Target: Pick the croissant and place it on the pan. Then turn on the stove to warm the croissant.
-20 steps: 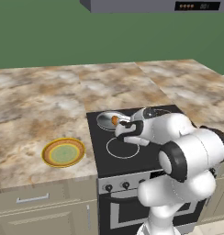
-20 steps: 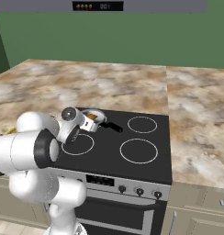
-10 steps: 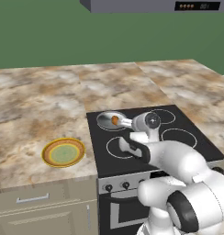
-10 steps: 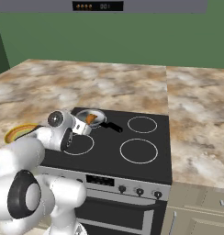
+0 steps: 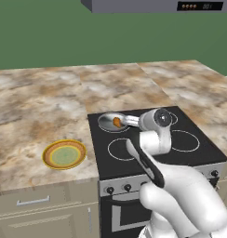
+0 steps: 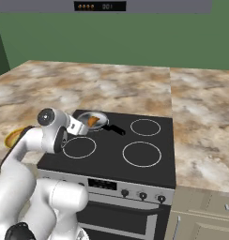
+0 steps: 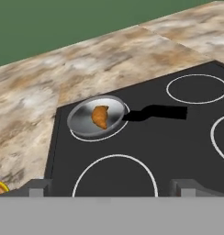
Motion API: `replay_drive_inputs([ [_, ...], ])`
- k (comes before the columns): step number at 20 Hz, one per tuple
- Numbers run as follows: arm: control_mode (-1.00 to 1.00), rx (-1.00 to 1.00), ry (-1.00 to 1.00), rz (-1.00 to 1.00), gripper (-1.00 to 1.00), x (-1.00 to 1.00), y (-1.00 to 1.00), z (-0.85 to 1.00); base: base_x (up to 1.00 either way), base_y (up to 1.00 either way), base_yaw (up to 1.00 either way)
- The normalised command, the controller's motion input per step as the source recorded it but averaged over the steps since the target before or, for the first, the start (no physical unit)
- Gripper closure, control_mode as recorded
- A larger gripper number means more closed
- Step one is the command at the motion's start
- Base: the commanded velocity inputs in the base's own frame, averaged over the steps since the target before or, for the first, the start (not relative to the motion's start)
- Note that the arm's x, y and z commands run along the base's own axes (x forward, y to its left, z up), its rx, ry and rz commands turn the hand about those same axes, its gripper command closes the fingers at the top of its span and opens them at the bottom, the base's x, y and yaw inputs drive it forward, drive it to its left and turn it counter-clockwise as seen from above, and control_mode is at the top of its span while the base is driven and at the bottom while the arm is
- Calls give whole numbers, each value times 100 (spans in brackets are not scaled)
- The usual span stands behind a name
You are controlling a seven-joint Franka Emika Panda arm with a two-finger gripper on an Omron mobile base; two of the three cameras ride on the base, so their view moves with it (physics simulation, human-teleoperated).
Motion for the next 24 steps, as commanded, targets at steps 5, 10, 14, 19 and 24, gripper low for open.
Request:
replay_drive_inputs([
  [5,-100,0,-8,0,-100,-75,0,0,0,0,0],
  [10,-100,0,-2,0,-100,-49,0,2,0,0,0],
  [14,-100,3,7,0,-100,-2,-1,11,0,0,0],
  [19,-100,1,8,0,-100,0,0,3,0,0,0],
  [24,-100,0,3,0,-100,0,0,0,0,0,0],
])
